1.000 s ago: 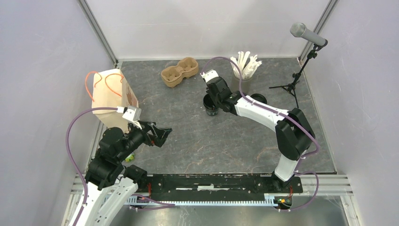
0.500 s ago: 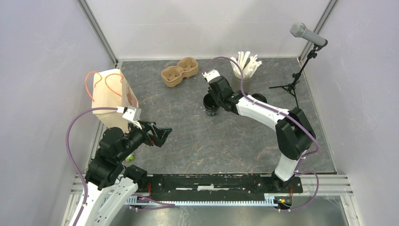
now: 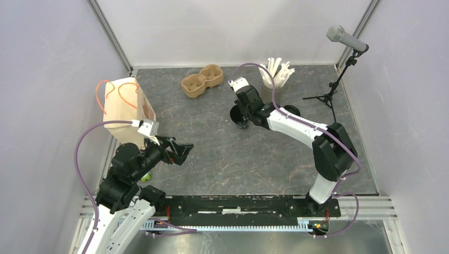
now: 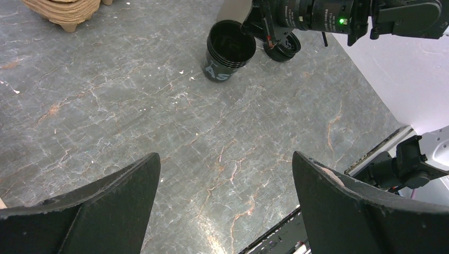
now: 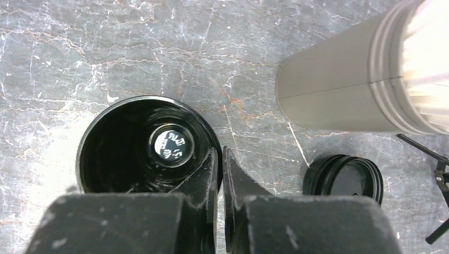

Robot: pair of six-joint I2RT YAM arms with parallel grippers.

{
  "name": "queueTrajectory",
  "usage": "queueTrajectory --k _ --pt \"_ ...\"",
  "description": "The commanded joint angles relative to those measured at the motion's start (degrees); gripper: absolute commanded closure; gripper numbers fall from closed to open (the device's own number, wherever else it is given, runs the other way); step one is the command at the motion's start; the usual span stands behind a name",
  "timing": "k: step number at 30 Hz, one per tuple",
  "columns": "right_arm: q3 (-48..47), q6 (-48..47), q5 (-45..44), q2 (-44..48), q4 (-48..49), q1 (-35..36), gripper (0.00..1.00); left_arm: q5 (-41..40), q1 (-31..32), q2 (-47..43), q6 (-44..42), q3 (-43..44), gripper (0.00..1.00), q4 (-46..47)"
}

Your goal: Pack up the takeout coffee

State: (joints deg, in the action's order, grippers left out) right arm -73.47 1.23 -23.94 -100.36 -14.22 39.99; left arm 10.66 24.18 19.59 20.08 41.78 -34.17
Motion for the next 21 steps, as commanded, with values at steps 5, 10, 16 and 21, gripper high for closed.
queueTrajectory --k 5,10,16,21 --pt "2.8 1.86 -1.65 5.7 4.14 -3.69 0.98 0.51 0.06 0.51 1.26 0.03 0.0 1.26" --pt "4.42 3.91 1.8 6.35 4.68 -6.59 0.99 0.7 -0.01 0.85 1.37 -0.02 0.0 1.21" --pt "6.8 6.88 5.88 8.69 5.9 -9.09 1.0 0.68 0.04 1.03 1.37 -0.1 0.0 1.21" --pt "5.25 7.4 7.32 10.03 5.42 -9.99 1.0 0.86 0.0 1.5 1.43 0.01 0.0 1.23"
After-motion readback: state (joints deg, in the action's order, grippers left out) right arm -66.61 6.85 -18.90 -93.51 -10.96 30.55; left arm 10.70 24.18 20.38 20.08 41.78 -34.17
